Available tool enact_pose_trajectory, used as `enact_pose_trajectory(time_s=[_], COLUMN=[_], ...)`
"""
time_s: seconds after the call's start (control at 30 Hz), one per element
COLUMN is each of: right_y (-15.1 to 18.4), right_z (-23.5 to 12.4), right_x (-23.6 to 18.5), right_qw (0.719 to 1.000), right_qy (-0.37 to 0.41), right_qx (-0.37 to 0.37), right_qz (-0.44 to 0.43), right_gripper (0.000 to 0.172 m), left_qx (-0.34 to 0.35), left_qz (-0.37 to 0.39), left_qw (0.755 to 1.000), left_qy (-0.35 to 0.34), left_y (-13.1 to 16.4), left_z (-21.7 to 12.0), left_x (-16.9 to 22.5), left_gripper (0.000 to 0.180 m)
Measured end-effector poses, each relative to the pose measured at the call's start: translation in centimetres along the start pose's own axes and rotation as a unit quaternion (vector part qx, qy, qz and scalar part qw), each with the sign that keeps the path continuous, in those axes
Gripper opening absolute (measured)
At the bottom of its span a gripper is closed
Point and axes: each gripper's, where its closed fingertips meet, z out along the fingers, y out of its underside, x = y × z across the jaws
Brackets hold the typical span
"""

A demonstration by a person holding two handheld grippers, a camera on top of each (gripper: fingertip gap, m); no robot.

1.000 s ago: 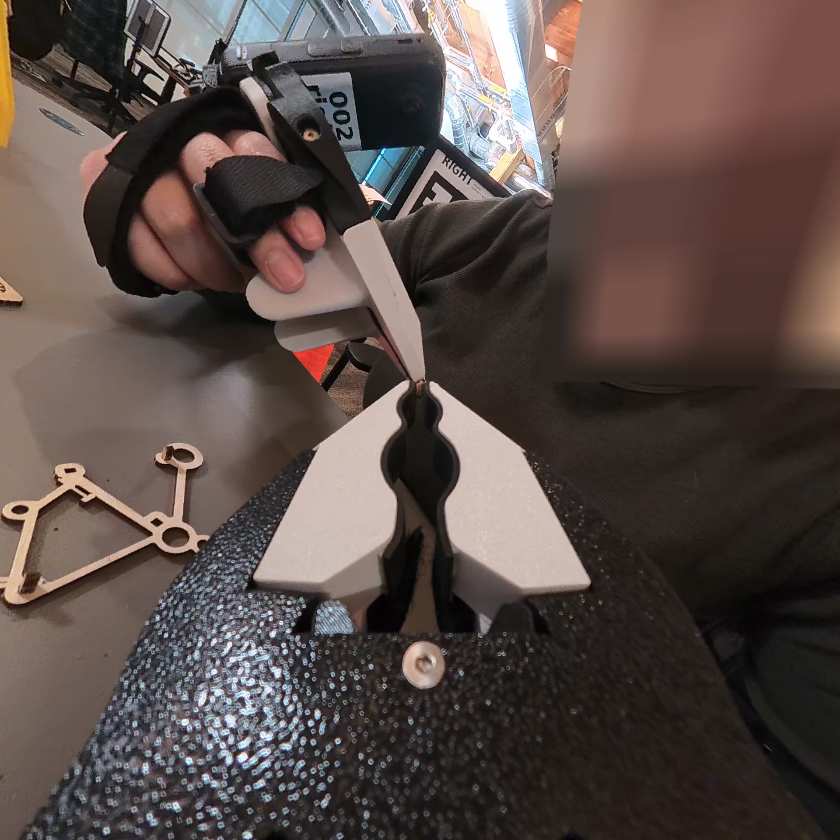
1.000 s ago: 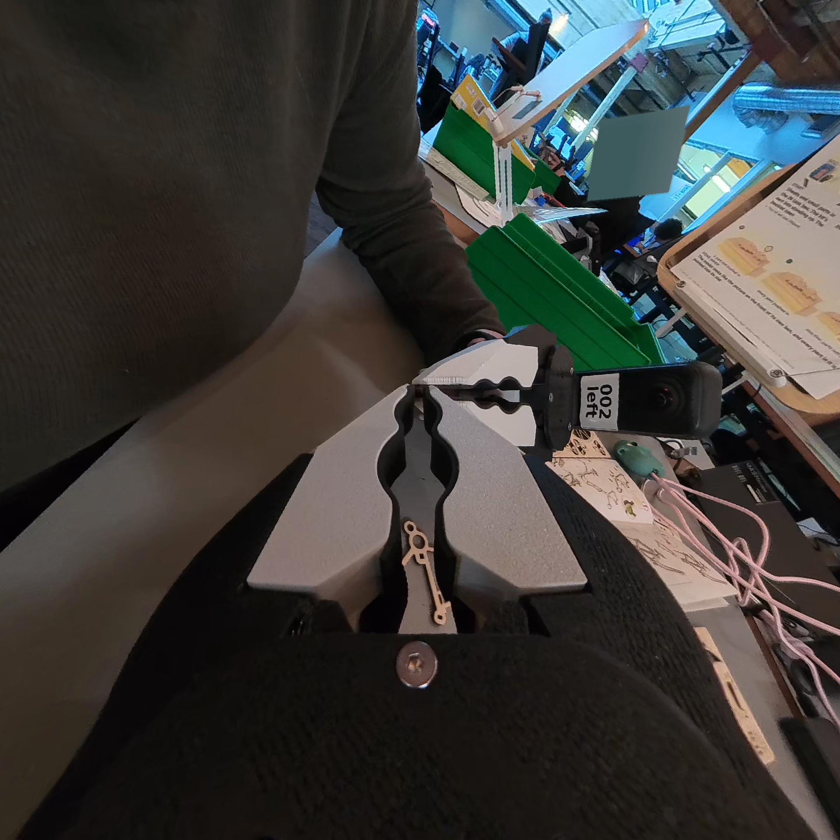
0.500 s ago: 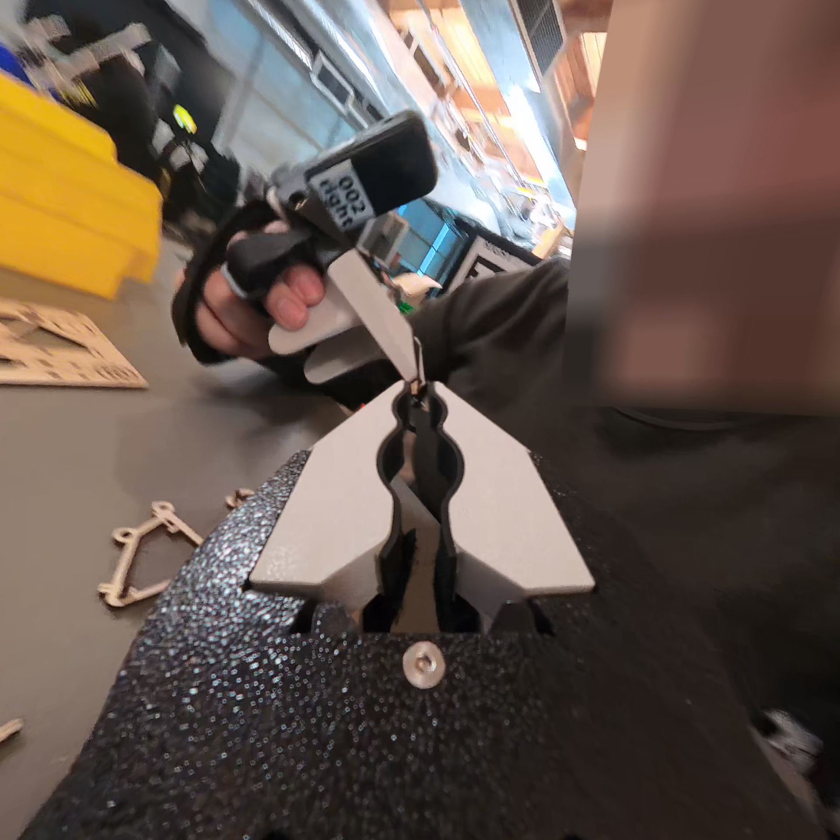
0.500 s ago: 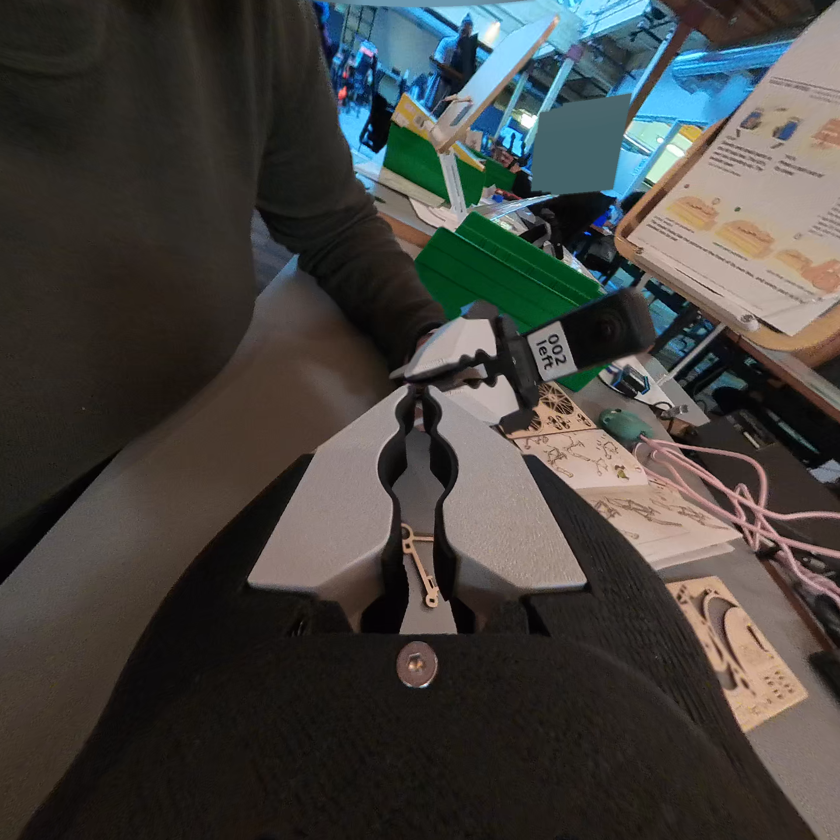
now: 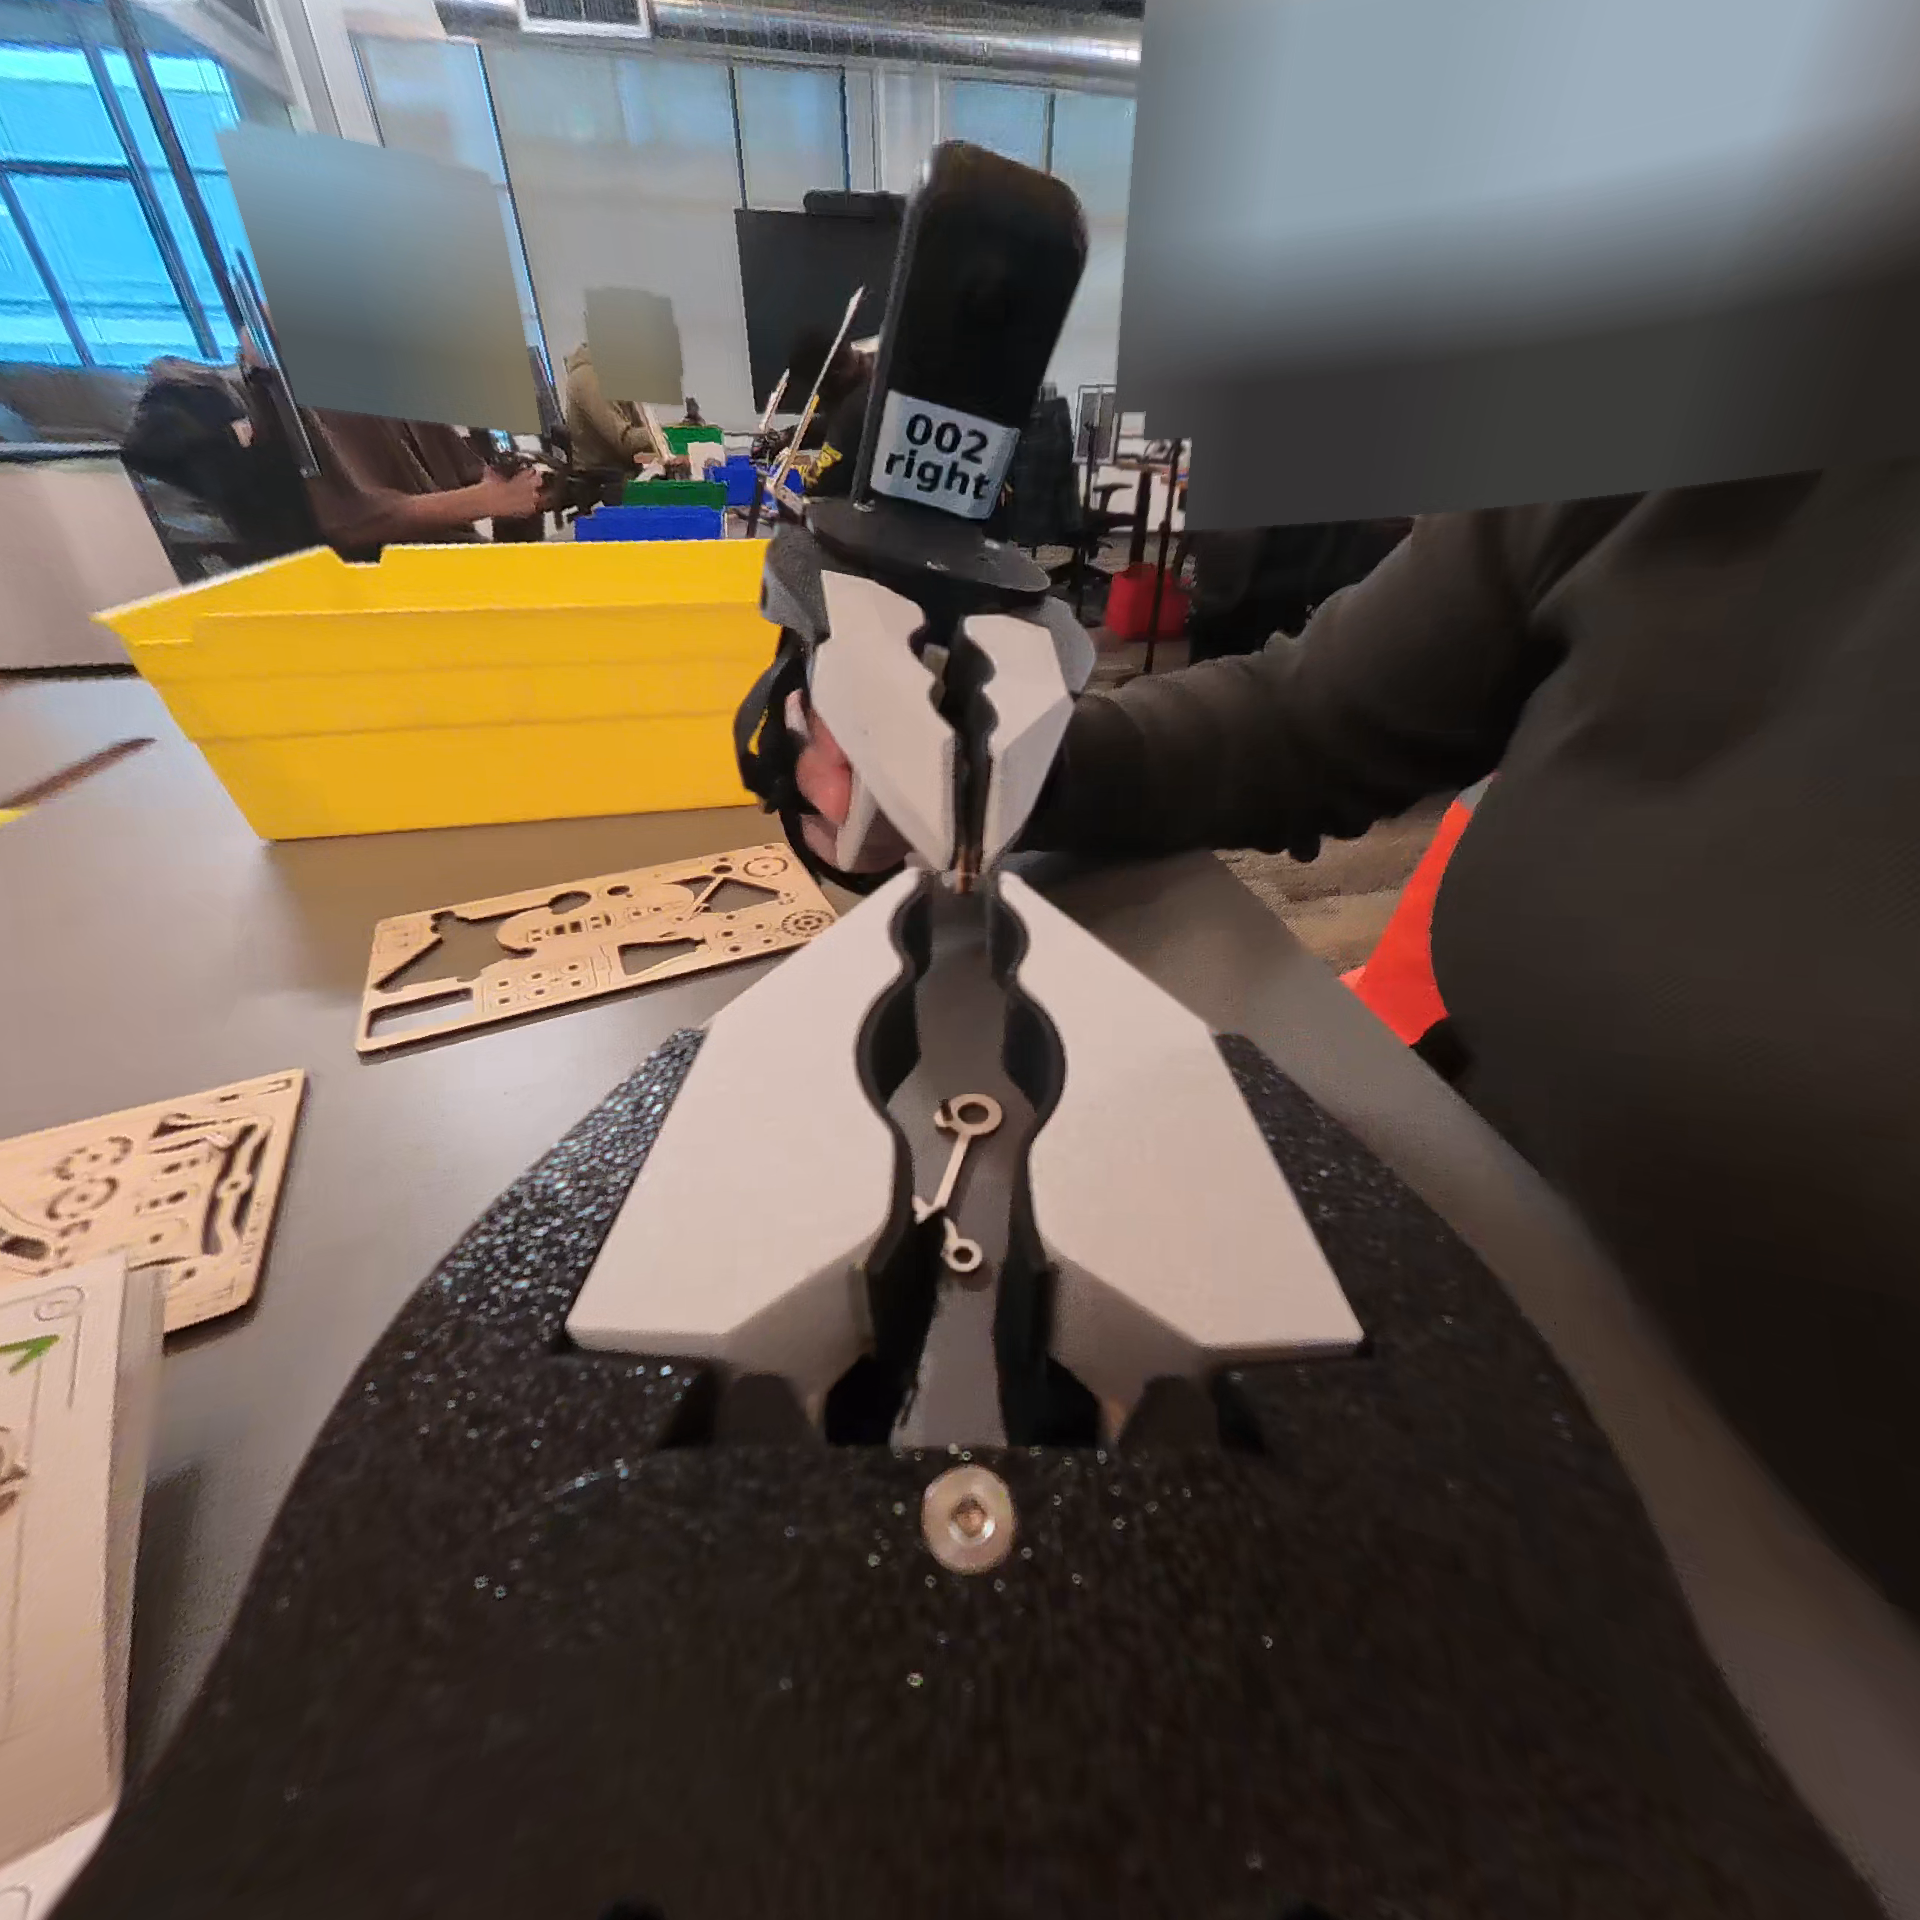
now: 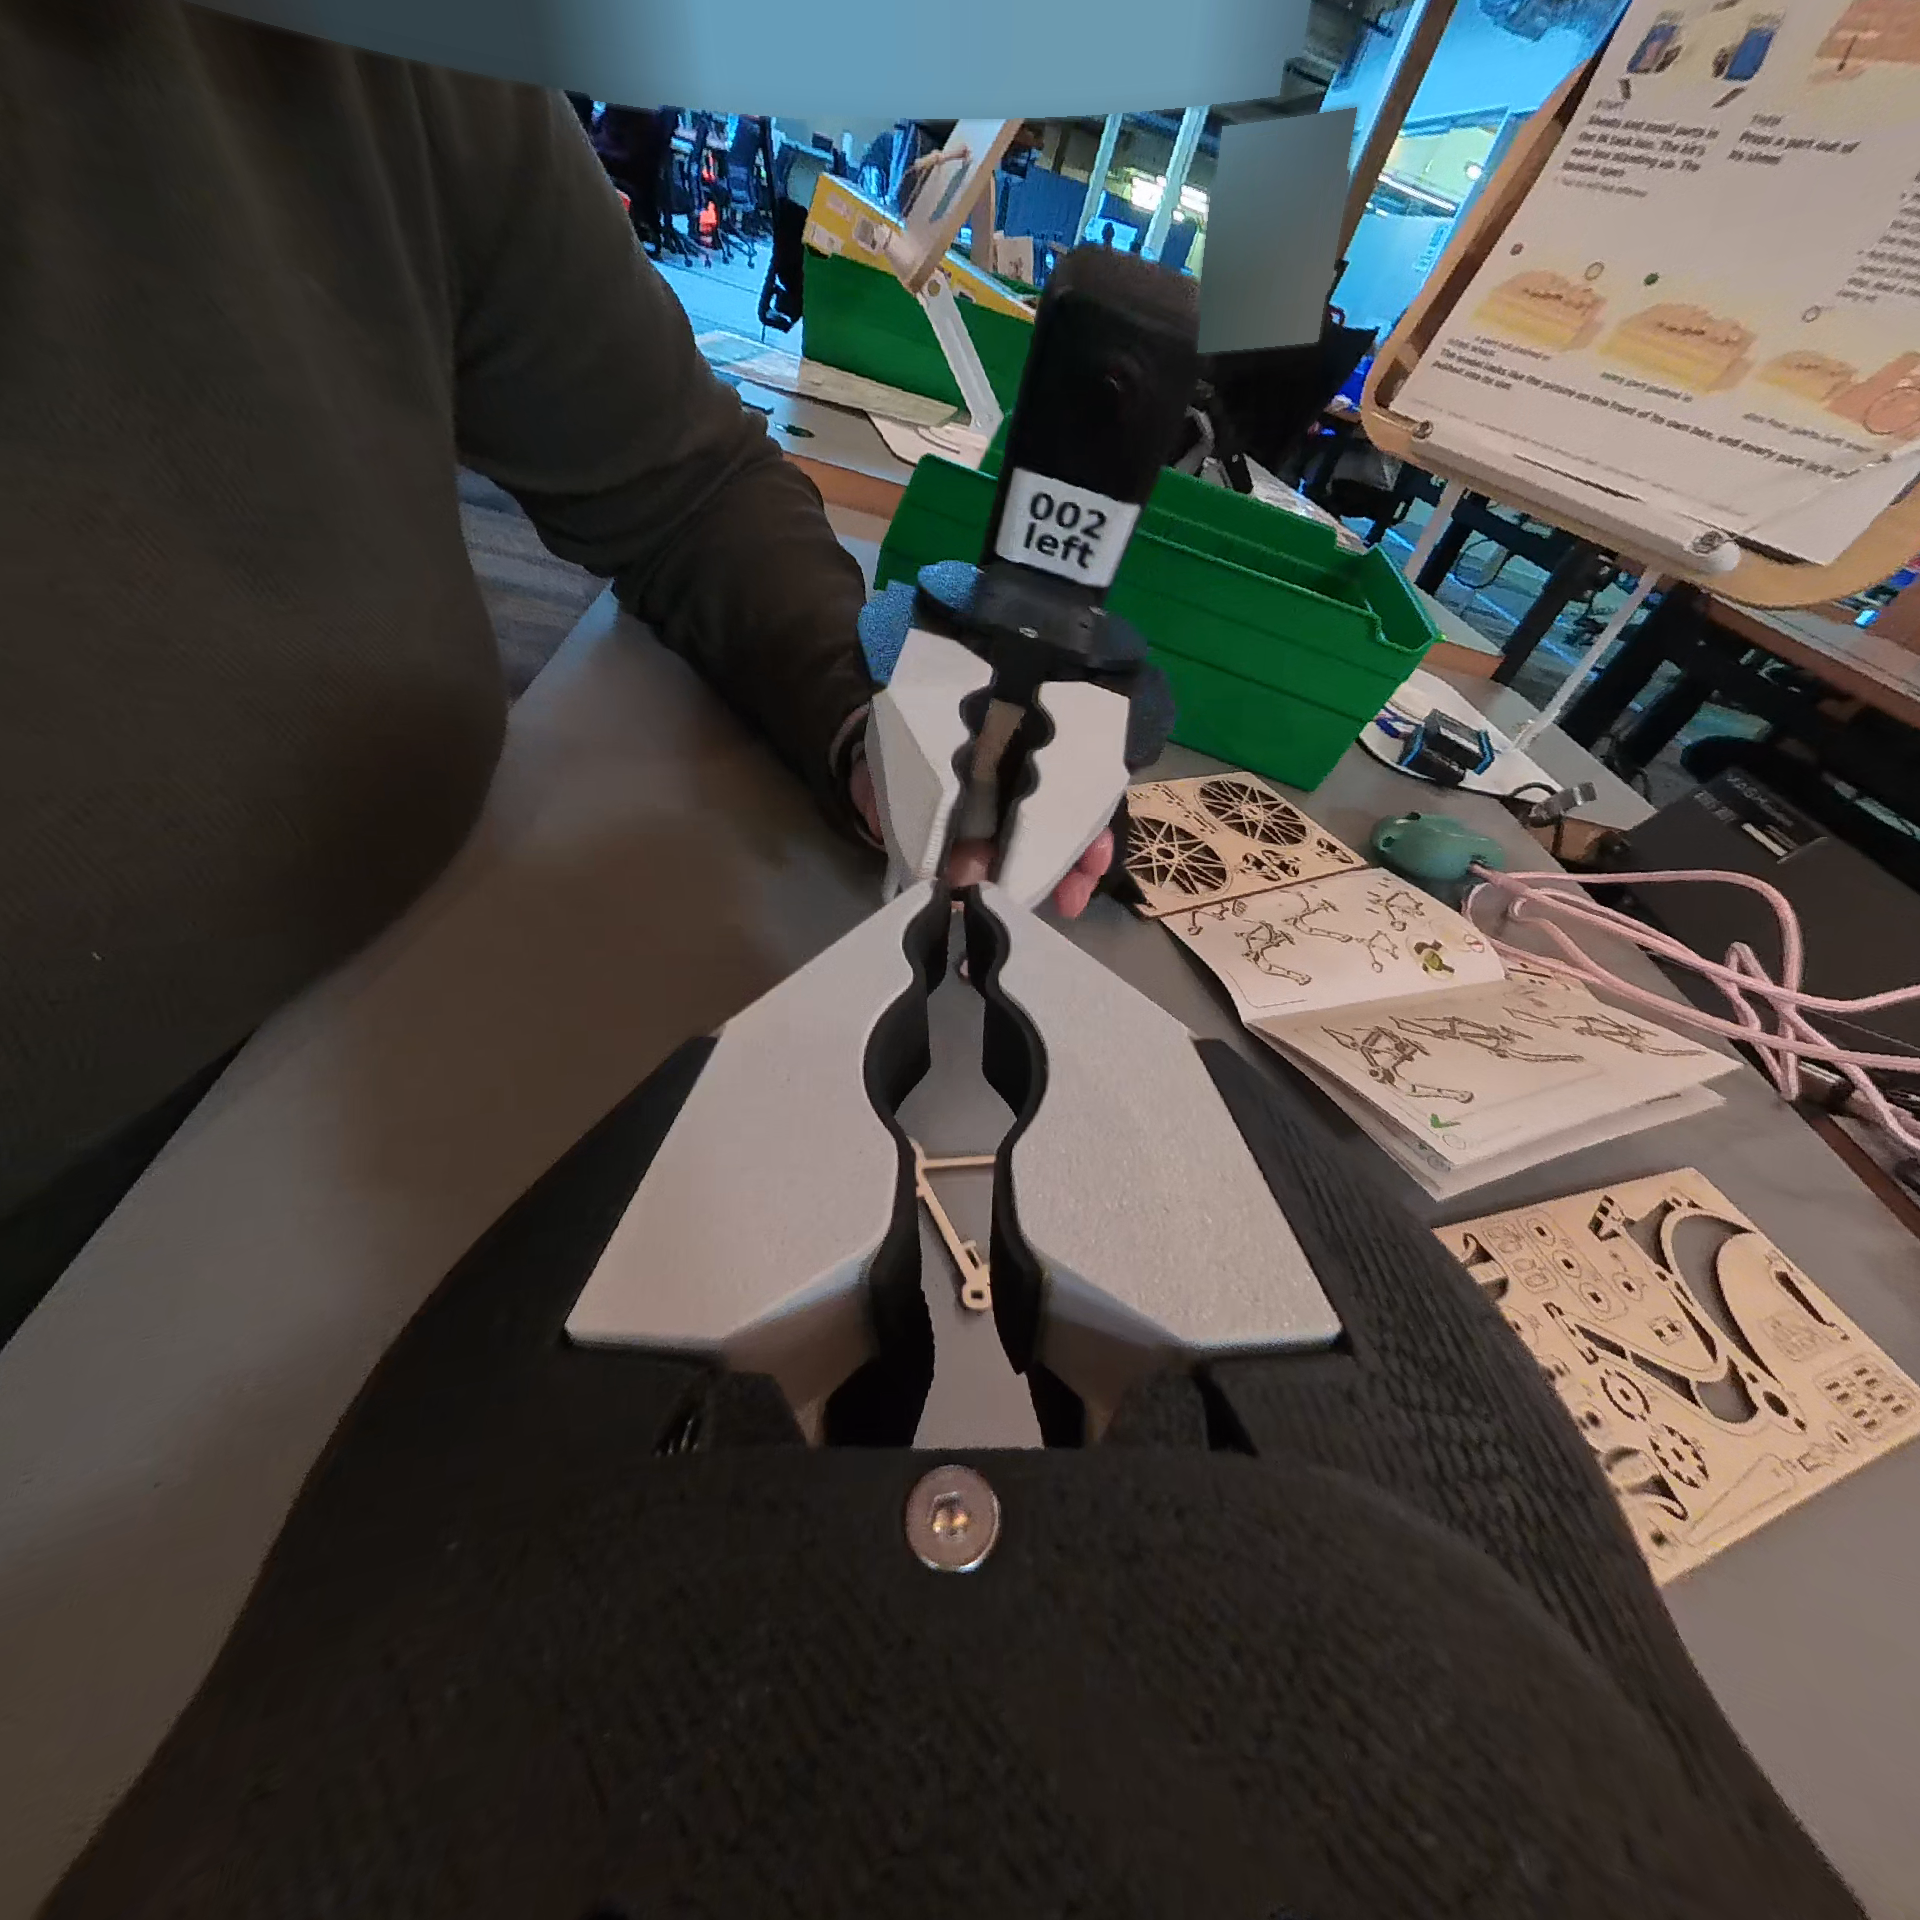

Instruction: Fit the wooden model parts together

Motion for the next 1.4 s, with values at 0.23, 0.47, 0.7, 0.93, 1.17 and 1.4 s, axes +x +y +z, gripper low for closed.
enact_pose_trajectory(time_s=[0.23,0.47,0.7,0.93,1.17,1.4], right_y=[0.3,0.7,-0.2,-1.6,-1.9,-1.7], right_z=[0.1,0.2,0.1,0.0,0.4,0.4], right_x=[0.2,0.4,0.3,-0.1,-0.8,-0.9], right_qw=[1.0,1.0,1.0,0.999,0.998,0.998], right_qy=[0.009,0.013,0.011,0.018,0.011,0.007], right_qx=[-0.013,-0.026,0.004,0.033,0.042,0.043], right_qz=[-0.003,0.0,0.003,-0.022,-0.036,-0.036], right_gripper=[0.001,0.001,0.002,0.011,0.006,0.001], left_qx=[-0.014,-0.033,-0.023,0.019,0.022,0.023], left_qz=[0.002,0.064,0.117,0.131,0.109,0.111], left_qw=[1.0,0.997,0.991,0.99,0.994,0.993], left_qy=[0.0,-0.037,-0.061,-0.047,-0.022,-0.011], left_y=[0.6,0.9,0.1,-1.3,-1.1,-1.0], left_z=[0.0,0.0,0.0,-0.3,-0.1,-0.1], left_x=[-0.2,-0.6,-0.3,0.5,0.8,1.2], left_gripper=[0.001,0.0,0.0,0.0,0.0,0.0])
